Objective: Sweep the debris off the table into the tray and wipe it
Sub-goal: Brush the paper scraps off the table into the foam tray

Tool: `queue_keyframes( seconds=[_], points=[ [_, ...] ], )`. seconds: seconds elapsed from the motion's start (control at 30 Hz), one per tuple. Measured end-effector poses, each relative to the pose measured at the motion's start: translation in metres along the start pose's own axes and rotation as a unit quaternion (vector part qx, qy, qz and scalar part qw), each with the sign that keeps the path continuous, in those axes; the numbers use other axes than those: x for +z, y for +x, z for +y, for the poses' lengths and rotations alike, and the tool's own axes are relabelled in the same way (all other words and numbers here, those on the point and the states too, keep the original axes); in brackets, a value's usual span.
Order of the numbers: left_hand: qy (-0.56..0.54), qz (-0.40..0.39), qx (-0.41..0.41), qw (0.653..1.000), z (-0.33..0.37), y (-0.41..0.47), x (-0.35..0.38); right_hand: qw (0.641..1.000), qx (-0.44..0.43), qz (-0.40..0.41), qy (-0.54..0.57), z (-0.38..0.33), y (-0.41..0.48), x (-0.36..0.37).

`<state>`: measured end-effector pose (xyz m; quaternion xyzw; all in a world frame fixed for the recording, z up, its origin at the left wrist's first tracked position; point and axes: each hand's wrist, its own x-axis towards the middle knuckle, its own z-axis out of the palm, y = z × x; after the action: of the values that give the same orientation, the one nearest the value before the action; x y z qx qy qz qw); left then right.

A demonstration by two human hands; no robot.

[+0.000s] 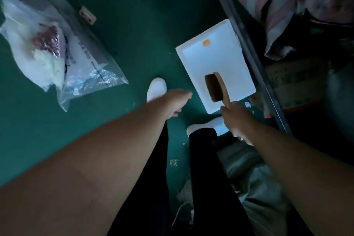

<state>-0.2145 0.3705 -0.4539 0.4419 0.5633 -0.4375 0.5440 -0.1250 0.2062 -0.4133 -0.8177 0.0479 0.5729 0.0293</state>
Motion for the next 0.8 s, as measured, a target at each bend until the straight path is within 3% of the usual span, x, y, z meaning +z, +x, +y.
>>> queue_keyframes(
  seconds=[0.17, 0.27, 0.47, 0.63, 0.73, 0.8],
  points=[
    [0.077, -0.051, 0.044, 0.995, 0.019, 0.054, 0.025, 1.000, -0.002, -0.014, -0.015, 0.000, 0.037, 0.000],
    [0.077, -0.043, 0.078, 0.993, 0.032, 0.083, 0.044, 1.000, 0.009, -0.006, -0.002, 0.002, 0.056, 0.001],
    [-0.102, 0.120, 0.001, 0.988, 0.036, 0.144, 0.058, 1.000, 0.020, -0.001, 0.021, 0.011, 0.086, 0.008],
    [-0.117, 0.078, -0.030, 0.990, 0.030, 0.187, 0.063, 1.000, 0.006, 0.003, 0.027, 0.017, 0.095, 0.010],
    [-0.068, 0.043, -0.024, 0.996, 0.029, 0.198, 0.062, 0.999, -0.001, 0.011, 0.033, 0.023, 0.094, 0.009],
    [-0.091, 0.026, -0.005, 0.996, 0.024, 0.198, 0.053, 0.999, -0.009, 0.021, 0.032, 0.025, 0.088, 0.008]
  ],
)
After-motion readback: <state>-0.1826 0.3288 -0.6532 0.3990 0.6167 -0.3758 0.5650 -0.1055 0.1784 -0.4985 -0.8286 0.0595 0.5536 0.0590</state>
